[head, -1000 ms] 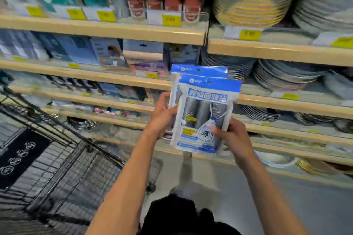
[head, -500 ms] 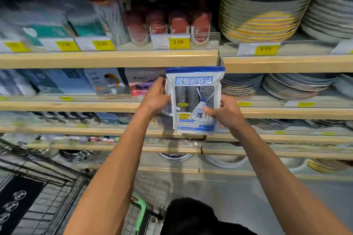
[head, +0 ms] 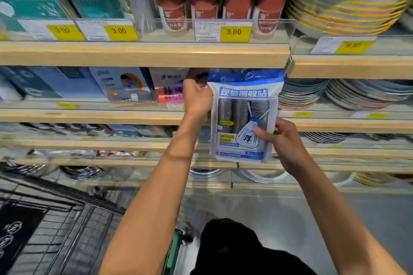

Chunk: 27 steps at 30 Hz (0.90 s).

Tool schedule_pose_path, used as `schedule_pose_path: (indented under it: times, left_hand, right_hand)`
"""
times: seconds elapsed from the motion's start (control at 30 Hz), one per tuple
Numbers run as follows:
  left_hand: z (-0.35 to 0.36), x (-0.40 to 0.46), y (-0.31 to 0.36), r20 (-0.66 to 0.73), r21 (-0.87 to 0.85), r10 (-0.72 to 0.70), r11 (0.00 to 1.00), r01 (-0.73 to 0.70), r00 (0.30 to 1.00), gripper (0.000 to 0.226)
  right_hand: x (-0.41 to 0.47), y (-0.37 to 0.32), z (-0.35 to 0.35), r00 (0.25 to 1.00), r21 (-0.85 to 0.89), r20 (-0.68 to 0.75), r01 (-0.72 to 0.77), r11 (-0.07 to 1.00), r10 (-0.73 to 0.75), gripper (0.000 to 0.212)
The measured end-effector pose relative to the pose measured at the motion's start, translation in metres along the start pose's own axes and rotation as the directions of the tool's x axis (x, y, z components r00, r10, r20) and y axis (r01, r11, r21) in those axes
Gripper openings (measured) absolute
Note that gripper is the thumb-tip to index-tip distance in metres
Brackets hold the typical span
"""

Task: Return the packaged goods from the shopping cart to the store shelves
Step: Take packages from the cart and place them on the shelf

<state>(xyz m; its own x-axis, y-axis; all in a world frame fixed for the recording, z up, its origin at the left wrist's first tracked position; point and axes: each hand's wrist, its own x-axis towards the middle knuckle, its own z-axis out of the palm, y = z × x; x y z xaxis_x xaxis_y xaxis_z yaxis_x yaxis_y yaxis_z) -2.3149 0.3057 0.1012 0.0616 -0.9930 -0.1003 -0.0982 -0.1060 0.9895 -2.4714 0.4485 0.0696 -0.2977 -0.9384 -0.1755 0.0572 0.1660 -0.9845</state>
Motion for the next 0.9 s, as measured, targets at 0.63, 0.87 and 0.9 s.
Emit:
schedule_pose_path:
  times: [0.63,0.87,0.9]
  left_hand:
    - [0.04,0.005,0.002,-0.114,-0.131,0.036,0.99,-0.051,0.993,0.019]
    - [0.036,-0.01,0.002,0.276,0.47,0.295,0.789,-0.396,0.915,0.045]
    - [0.037,-0.009,0.004,0.315,0.506,0.286,0.756,-0.415,0.905,0.045]
  right_hand:
    - [-0.062,0.046,-0.048,0.988,0.142,-0.135,-0.051,0.989,0.071,0.022]
    - [-0.059,0.05,-0.043,0.978,0.187,-0.193,-0.045,0.981,0.082,0.014]
    - [-0.056,0.05,-0.042,0.977,0.182,-0.201,-0.038,0.983,0.075,0.013]
